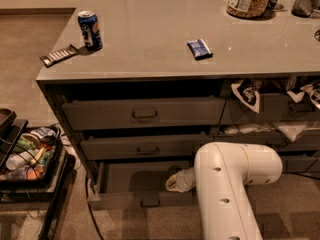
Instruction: Open bottom drawer
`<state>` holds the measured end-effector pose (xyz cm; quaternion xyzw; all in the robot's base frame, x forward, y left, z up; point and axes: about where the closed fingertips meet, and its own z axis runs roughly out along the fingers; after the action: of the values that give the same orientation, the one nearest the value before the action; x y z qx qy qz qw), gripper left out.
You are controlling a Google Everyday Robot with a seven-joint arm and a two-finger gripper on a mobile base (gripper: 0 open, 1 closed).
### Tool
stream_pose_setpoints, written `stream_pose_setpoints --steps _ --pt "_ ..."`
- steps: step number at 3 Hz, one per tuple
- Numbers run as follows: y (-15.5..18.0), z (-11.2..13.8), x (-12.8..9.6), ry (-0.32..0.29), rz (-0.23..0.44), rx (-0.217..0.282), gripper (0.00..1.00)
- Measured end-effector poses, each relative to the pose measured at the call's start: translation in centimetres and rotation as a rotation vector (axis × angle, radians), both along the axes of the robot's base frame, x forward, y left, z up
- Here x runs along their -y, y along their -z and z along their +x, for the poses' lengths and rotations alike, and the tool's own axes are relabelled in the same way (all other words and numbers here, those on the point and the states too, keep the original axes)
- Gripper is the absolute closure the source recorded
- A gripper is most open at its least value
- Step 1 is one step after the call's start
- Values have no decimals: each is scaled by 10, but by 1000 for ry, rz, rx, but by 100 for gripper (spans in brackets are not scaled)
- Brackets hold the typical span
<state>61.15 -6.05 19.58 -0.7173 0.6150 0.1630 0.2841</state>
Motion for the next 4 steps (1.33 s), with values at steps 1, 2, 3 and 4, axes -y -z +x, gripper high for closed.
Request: stream_pose_setpoints --steps 1,2,3,4 --pt "4 -8 1 -5 64 -36 100" --pt "12 -13 2 -8 163 -76 100" --pt "17 -16 2 11 280 -116 100" --pt "16 -17 2 6 347 -128 100"
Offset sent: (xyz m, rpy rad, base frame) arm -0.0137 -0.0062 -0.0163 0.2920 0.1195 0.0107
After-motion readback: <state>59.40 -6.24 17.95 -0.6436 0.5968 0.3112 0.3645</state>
